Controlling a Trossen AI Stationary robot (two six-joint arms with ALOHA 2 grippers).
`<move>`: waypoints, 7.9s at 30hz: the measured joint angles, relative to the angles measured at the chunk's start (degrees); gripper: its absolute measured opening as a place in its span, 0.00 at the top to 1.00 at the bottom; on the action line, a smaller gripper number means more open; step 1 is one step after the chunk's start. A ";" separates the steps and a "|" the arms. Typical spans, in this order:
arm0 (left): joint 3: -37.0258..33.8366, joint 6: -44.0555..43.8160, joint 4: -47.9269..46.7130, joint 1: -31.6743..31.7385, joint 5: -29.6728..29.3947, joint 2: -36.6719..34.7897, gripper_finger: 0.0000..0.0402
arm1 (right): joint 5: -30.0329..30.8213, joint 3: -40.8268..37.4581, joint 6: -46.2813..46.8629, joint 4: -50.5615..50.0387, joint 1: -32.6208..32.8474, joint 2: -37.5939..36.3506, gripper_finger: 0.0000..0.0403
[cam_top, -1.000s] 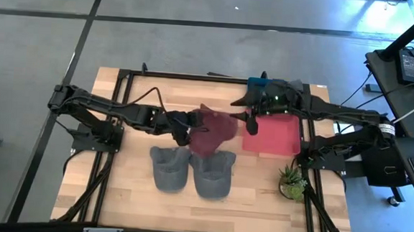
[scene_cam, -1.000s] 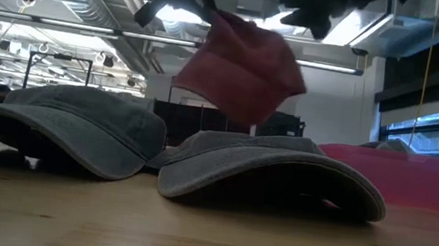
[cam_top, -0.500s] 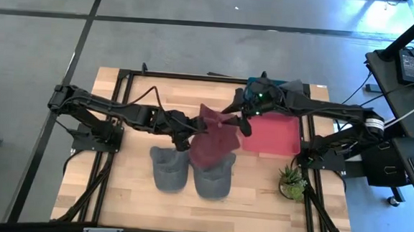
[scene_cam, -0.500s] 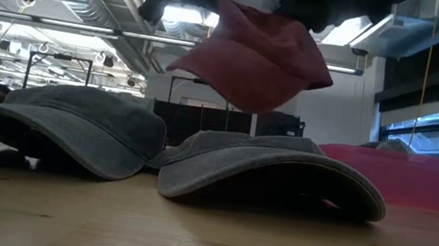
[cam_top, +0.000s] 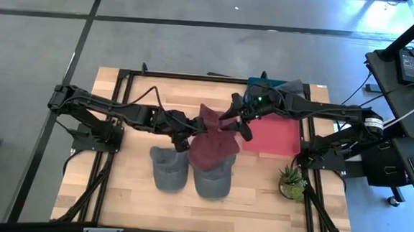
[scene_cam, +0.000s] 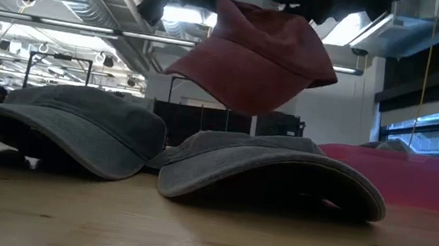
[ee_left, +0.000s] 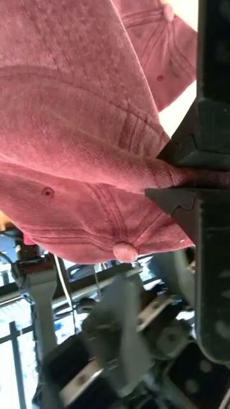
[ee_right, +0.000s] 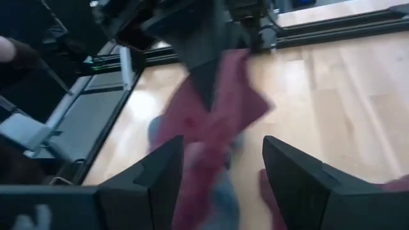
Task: Pick & Place hat
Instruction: Put the left red cap into the pink bin, then put the red cap into the pink bin
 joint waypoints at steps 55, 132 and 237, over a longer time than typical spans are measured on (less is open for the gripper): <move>-0.07 -36.22 6.43 5.43 2.92 -6.77 0.53 | 14.32 -0.10 0.22 -4.33 3.47 -0.12 0.93; -29.75 -79.47 42.86 21.88 16.20 -9.49 0.51 | 54.30 -20.63 60.99 -65.07 15.23 -31.65 0.89; -17.25 -93.34 35.10 7.36 -0.05 24.17 0.71 | 49.04 -8.74 10.18 -22.61 7.32 -6.73 0.32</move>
